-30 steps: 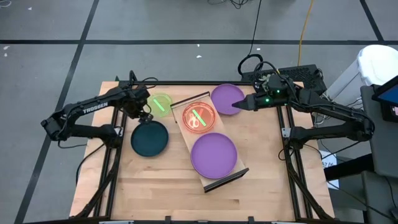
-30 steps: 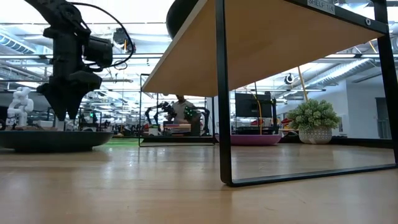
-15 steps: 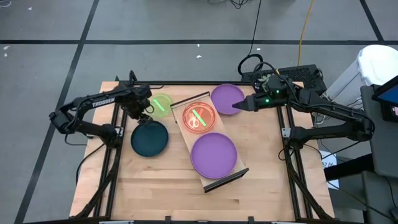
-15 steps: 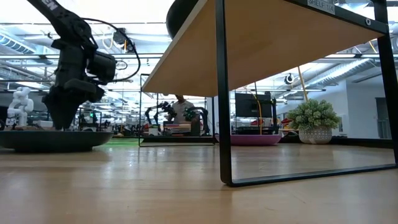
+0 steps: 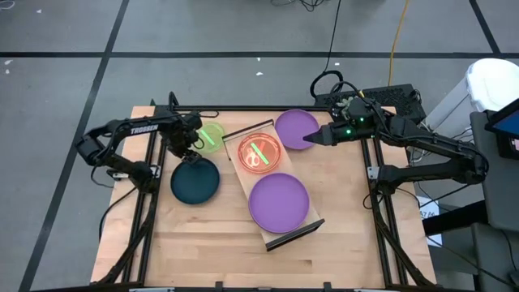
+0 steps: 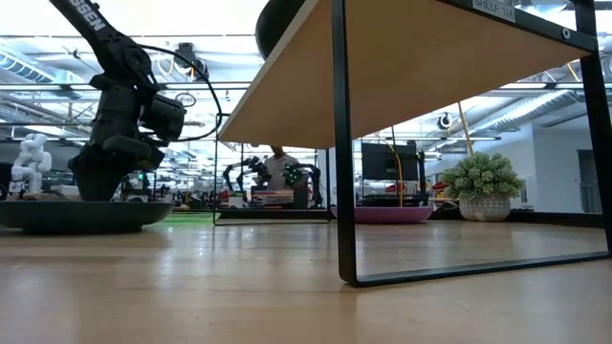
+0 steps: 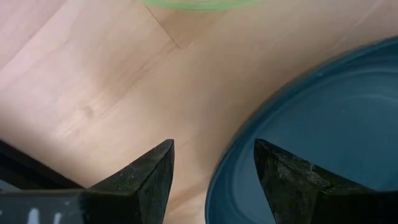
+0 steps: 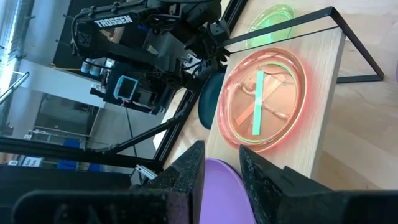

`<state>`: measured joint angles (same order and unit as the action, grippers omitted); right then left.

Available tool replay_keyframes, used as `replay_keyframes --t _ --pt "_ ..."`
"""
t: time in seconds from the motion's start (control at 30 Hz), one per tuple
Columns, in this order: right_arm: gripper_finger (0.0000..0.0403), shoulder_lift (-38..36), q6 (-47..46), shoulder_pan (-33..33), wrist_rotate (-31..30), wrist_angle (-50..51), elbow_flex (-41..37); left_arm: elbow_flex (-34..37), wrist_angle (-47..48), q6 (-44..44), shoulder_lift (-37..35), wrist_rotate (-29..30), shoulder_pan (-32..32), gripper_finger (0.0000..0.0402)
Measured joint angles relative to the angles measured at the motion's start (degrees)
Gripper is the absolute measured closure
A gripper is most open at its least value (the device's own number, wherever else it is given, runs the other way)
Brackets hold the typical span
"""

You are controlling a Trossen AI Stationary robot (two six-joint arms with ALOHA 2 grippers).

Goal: Place and stack plates onto a shelf
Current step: Stack the black plate on top of the purple plate on the shelf

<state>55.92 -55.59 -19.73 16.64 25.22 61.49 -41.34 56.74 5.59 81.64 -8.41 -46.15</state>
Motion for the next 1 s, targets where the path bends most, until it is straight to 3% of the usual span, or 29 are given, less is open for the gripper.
replay_keyframes --t 0.33,0.87,1.0 --pt "0.0316 0.0 0.9 0.0 0.0 0.0 0.0 0.0 -0.8 -0.7 3.1 -0.4 0.0 0.0188" --pt "0.0316 0.0 1.3 0.0 0.0 0.0 0.0 -0.1 0.1 -1.6 4.2 -1.9 0.0 0.0377" --pt "0.0316 0.0 1.3 0.0 0.0 0.0 0.0 -0.1 0.2 -1.6 3.5 -2.6 0.0 0.0392"
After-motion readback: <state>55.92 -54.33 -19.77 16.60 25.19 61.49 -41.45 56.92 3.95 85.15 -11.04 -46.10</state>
